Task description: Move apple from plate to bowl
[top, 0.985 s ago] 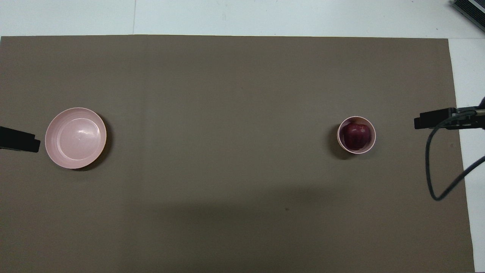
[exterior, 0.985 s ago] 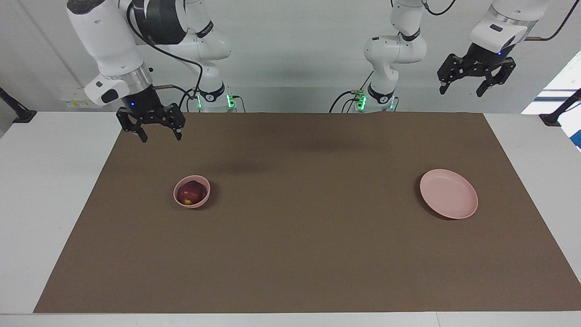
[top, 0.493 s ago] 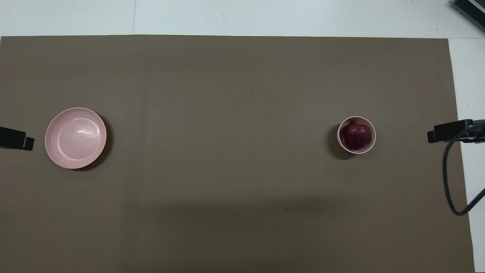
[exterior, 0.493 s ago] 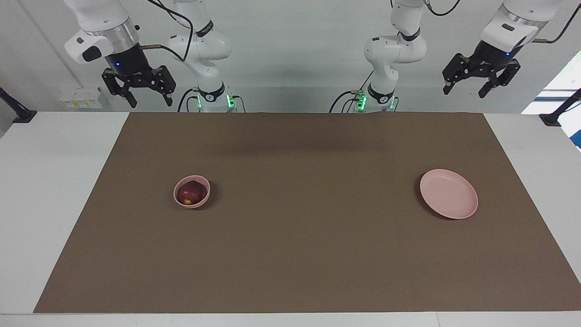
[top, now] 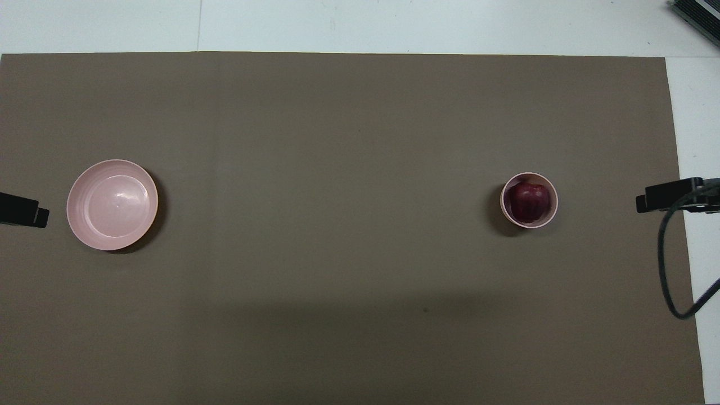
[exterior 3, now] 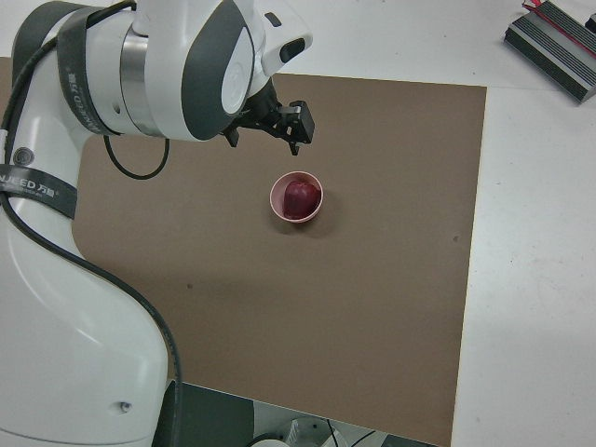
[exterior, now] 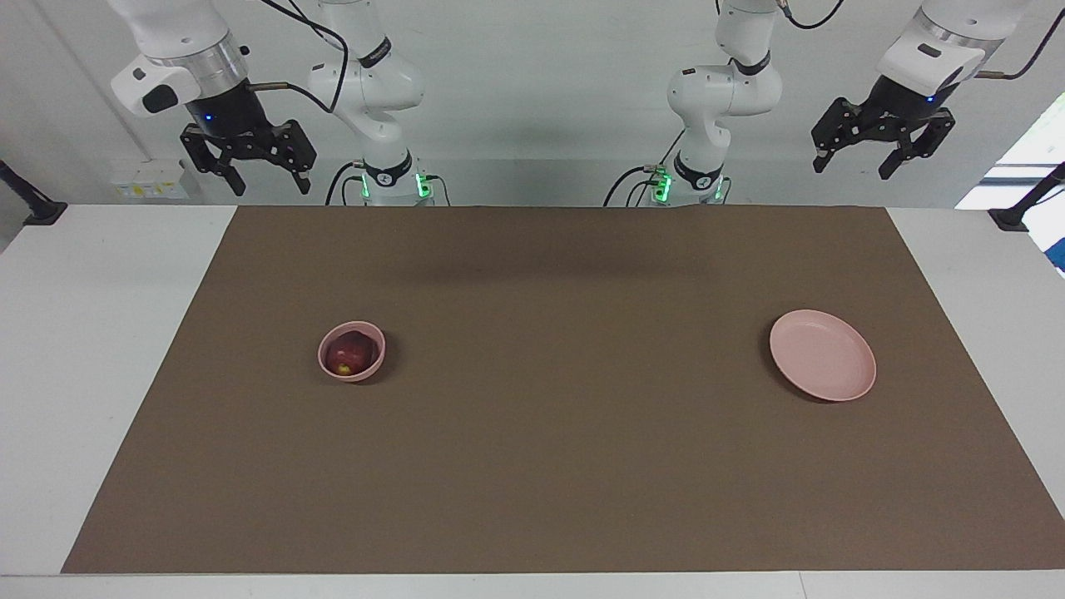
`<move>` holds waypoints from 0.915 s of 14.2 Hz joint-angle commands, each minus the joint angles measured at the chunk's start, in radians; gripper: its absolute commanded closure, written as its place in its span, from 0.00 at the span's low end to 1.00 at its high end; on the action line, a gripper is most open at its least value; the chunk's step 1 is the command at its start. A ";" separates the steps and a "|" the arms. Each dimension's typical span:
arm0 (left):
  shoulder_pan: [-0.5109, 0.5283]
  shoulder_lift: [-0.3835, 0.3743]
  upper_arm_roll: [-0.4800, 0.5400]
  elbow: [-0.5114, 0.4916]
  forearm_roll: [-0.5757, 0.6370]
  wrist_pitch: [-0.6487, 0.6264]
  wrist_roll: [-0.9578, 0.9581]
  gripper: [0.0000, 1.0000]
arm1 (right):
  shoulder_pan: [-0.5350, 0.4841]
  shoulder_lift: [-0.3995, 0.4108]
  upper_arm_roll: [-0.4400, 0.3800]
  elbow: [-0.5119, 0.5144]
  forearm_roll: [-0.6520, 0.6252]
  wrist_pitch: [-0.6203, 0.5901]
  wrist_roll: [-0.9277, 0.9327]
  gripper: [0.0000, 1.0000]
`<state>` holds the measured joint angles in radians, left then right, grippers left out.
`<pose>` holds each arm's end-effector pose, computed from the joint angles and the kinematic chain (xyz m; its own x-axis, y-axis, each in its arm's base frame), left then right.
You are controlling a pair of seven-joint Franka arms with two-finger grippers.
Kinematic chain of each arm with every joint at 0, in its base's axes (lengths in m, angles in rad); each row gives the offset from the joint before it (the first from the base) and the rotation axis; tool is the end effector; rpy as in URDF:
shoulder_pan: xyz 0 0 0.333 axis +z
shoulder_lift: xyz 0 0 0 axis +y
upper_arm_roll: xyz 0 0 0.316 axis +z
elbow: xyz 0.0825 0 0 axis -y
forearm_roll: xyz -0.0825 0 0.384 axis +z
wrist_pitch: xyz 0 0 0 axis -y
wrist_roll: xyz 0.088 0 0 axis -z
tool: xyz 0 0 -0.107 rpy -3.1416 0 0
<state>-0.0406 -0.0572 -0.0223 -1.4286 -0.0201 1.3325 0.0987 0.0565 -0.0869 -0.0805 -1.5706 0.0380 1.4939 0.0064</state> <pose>0.5069 -0.0349 0.6998 0.9855 -0.1654 -0.0369 -0.1647 -0.9861 0.0222 0.5192 -0.0103 0.6644 0.9996 -0.0272 0.0097 -0.0268 -0.9986 -0.0449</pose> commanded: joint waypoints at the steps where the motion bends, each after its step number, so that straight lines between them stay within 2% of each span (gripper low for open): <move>1: -0.001 -0.009 -0.004 0.000 0.023 -0.019 0.012 0.00 | -0.009 -0.022 0.008 0.003 -0.032 -0.012 -0.003 0.00; 4: -0.002 -0.013 -0.005 -0.004 0.028 -0.016 0.009 0.00 | -0.007 -0.020 0.008 0.008 -0.064 -0.014 -0.046 0.00; 13: -0.002 -0.021 -0.007 -0.015 0.032 -0.012 0.012 0.00 | -0.009 -0.027 0.010 0.017 -0.043 -0.080 -0.042 0.00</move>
<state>-0.0410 -0.0581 -0.0263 -1.4286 -0.0083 1.3312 0.0989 0.0571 -0.1046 -0.0775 -1.5592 0.0006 1.4359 -0.0178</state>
